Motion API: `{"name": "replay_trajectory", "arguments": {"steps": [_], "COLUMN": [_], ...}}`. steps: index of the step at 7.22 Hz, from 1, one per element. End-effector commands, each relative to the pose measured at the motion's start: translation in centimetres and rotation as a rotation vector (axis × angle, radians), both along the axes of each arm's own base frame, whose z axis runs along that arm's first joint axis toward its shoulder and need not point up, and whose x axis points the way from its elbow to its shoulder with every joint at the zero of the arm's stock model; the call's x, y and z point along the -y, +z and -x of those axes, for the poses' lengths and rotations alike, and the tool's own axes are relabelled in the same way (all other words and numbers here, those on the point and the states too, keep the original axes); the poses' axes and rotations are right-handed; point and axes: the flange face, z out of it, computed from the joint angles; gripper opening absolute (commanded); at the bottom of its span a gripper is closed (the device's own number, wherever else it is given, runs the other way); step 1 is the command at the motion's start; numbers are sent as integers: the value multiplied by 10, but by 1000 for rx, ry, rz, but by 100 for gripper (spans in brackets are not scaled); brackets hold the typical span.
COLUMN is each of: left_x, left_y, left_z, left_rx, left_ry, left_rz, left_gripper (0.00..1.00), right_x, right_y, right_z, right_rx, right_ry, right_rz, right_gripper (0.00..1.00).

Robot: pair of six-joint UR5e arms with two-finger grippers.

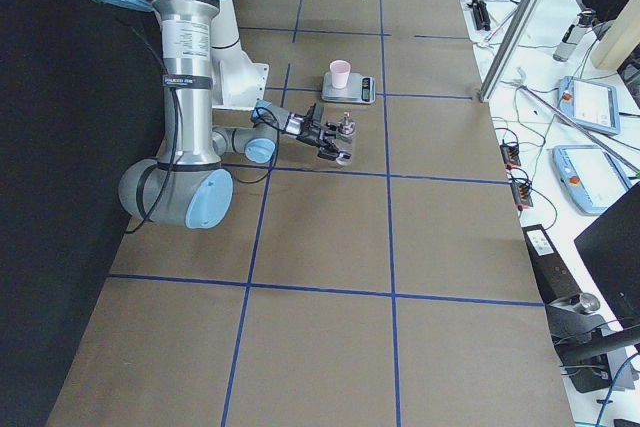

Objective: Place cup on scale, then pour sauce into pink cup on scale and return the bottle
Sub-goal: 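Lower the dispenser to the table with the right gripper and release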

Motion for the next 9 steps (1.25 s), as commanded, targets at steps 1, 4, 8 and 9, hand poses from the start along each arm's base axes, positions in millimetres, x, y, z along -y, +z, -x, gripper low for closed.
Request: {"name": "replay_trajectory", "arguments": {"steps": [1, 4, 8, 9], "left_x": [0, 0, 1, 1], "left_y": [0, 1, 4, 4], "left_z": [0, 0, 0, 0], "left_rx": [0, 2, 8, 9], "left_ry": [-1, -2, -6, -7], "left_rz": [1, 1, 4, 3], "left_gripper": [73, 73, 73, 73], "right_x": [3, 4, 4, 3], "right_y": [-2, 12, 18, 18], "right_z": [4, 7, 8, 9], "right_rx": [5, -23, -35, -35], "right_ry": [1, 2, 0, -1], "right_rz": [2, 8, 12, 12], "right_gripper": [0, 0, 0, 0]}}
